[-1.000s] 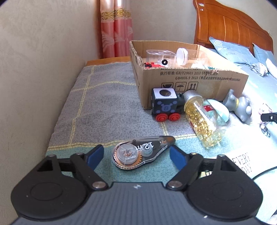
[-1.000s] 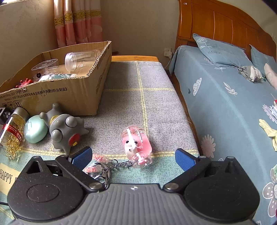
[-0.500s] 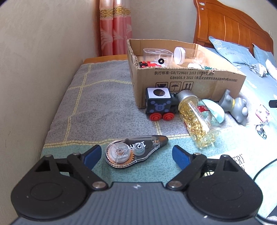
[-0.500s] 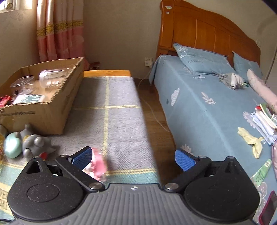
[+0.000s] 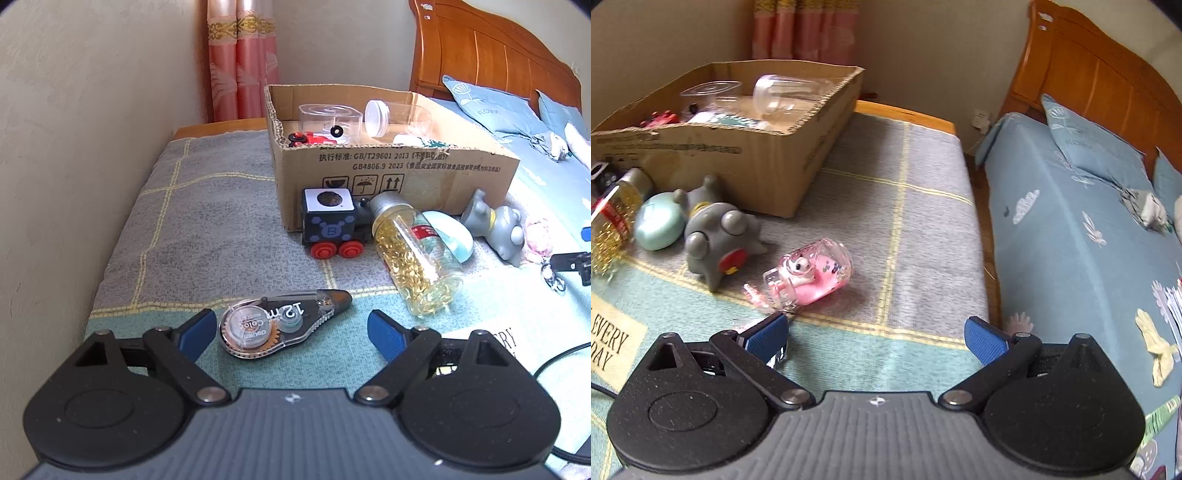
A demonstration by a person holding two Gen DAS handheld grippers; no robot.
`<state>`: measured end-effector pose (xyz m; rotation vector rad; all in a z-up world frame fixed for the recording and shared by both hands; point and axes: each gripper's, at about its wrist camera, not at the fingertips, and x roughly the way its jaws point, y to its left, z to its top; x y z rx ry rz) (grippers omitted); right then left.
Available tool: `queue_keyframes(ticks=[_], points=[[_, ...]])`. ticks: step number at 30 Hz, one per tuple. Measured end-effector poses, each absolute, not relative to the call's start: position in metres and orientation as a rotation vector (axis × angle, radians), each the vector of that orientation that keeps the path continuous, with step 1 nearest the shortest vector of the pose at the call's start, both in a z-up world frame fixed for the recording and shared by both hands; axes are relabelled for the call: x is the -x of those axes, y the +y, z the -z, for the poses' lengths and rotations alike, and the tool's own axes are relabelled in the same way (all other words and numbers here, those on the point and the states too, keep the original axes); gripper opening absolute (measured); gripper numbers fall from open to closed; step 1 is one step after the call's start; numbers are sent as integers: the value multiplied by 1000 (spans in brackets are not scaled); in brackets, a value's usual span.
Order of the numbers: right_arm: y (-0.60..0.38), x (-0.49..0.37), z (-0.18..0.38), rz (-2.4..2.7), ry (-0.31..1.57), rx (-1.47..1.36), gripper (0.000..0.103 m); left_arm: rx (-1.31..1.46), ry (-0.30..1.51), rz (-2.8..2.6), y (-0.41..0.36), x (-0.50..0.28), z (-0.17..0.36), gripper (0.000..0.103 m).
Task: Organize rigid objects
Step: 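Lift the correction tape with the left tool while the right tool grasps the pink keychain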
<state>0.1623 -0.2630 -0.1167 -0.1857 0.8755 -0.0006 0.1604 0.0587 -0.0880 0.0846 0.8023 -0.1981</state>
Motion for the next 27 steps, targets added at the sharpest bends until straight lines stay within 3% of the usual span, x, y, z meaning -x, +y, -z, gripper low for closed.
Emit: queue_keyframes(ticks=[4, 6, 14, 19, 27], points=[[-261, -165, 114, -103, 845, 208, 100, -87, 803, 201, 58, -158, 88, 89], [-260, -166, 110, -165, 820, 226, 92, -87, 804, 200, 58, -158, 87, 89], [-259, -193, 109, -355, 809, 294, 80, -84, 810, 188, 58, -156, 86, 89], [-255, -200, 113, -383, 834, 274, 59, -59, 828, 171, 56, -160, 87, 92], [-247, -189, 115, -337, 817, 281, 59, 62, 944, 60, 52, -172, 91, 93]])
